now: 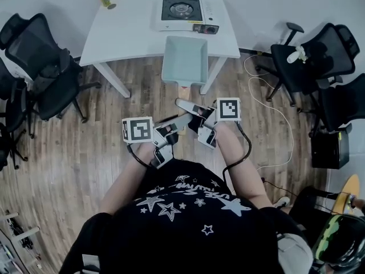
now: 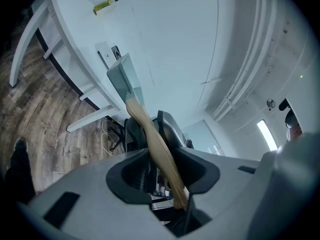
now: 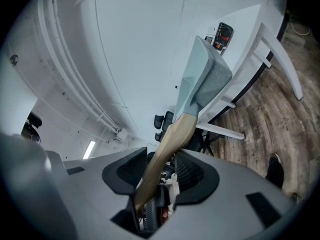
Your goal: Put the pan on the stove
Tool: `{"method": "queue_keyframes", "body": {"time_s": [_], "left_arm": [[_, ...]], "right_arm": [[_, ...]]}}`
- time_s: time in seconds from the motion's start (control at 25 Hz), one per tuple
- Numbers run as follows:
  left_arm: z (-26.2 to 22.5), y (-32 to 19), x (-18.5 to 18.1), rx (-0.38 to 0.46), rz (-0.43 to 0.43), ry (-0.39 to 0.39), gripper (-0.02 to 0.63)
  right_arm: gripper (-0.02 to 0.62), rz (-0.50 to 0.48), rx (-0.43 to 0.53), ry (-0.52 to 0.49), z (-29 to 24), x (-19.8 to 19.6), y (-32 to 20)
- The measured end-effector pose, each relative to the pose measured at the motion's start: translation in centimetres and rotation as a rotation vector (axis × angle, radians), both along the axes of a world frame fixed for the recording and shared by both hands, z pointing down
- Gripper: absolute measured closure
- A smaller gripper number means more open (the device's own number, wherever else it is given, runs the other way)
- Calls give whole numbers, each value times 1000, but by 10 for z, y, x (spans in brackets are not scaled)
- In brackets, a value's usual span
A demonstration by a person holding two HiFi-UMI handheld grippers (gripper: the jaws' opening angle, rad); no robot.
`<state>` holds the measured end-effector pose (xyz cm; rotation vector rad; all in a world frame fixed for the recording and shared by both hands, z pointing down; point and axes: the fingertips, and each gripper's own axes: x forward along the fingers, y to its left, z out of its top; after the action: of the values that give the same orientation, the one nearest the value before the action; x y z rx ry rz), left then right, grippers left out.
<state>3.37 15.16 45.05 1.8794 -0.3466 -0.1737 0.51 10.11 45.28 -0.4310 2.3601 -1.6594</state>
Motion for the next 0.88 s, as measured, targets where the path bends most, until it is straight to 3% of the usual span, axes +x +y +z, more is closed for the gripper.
{"method": "queue_keyframes", "body": {"time_s": [0.24,0.4,0.6,0.88], "left_arm": [[-1,-46,9,-1,34,41,449],[-7,-100,13,-53,50,92,449],[-3,-129,10,-10,52,59,449],[-3,-164,5,-12,63,62,449]], "right_arm": [[423,31,2,24,4,10,-47],[423,47,3,47,4,13,-105],[423,55,-11,37,2,11,-131],[423,64,-10,37,2,7,-166]]}}
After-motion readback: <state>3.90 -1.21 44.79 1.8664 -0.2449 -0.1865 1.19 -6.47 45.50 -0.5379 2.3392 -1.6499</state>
